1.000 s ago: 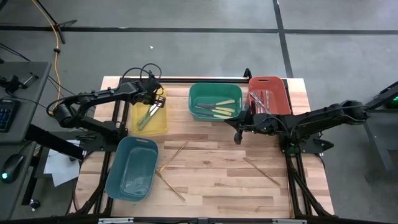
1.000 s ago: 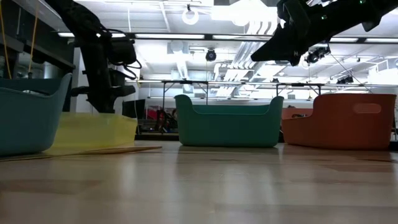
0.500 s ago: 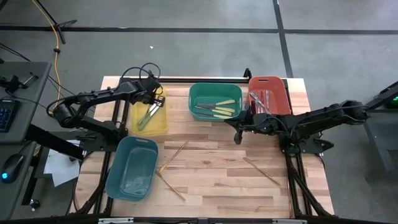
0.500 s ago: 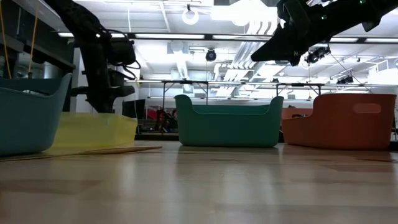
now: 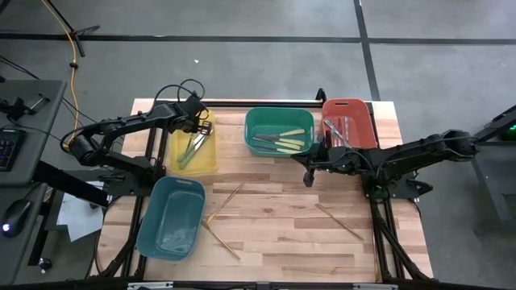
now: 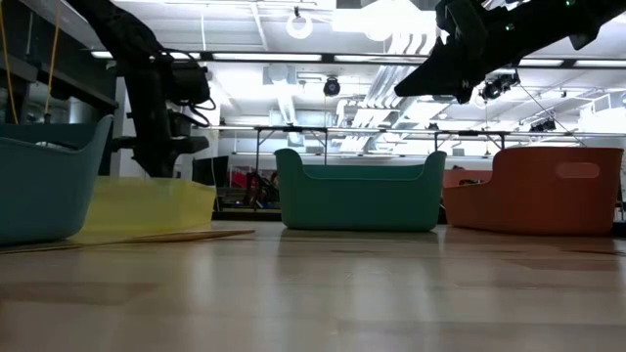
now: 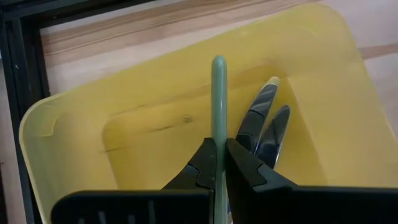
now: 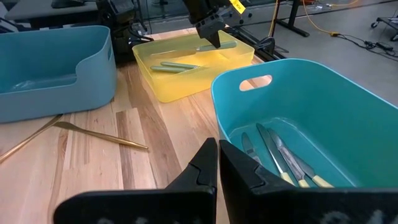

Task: Sort silverware by color (type)
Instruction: Put the green knife into the yellow bin

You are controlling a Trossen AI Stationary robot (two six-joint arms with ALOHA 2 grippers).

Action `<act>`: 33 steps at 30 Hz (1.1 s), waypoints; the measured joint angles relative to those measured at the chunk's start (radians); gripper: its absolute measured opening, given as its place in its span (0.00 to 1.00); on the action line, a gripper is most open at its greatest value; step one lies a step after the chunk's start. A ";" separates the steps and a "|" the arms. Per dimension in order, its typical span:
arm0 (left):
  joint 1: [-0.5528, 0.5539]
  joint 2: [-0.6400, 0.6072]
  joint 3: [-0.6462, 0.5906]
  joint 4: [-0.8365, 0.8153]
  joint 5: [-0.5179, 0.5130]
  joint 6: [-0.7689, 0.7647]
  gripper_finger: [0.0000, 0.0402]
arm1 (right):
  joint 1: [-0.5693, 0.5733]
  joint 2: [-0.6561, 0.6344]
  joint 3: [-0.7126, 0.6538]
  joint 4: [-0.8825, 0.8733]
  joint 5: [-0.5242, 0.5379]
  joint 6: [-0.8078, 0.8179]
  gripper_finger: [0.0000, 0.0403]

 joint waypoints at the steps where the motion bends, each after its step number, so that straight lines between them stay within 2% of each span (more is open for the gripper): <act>1: -0.003 0.000 0.000 0.000 0.000 0.000 0.00 | 0.000 0.000 0.000 0.000 0.000 0.001 0.00; 10: -0.056 0.010 0.001 0.012 0.005 -0.021 0.00 | 0.000 0.000 0.000 0.000 0.000 0.002 0.00; 24: -0.052 0.207 0.005 0.100 0.029 -0.007 0.00 | 0.000 0.000 0.000 0.000 0.000 -0.005 0.00; 33: -0.050 0.214 0.003 0.109 0.020 0.011 0.04 | 0.000 0.000 0.000 -0.001 0.000 -0.005 0.00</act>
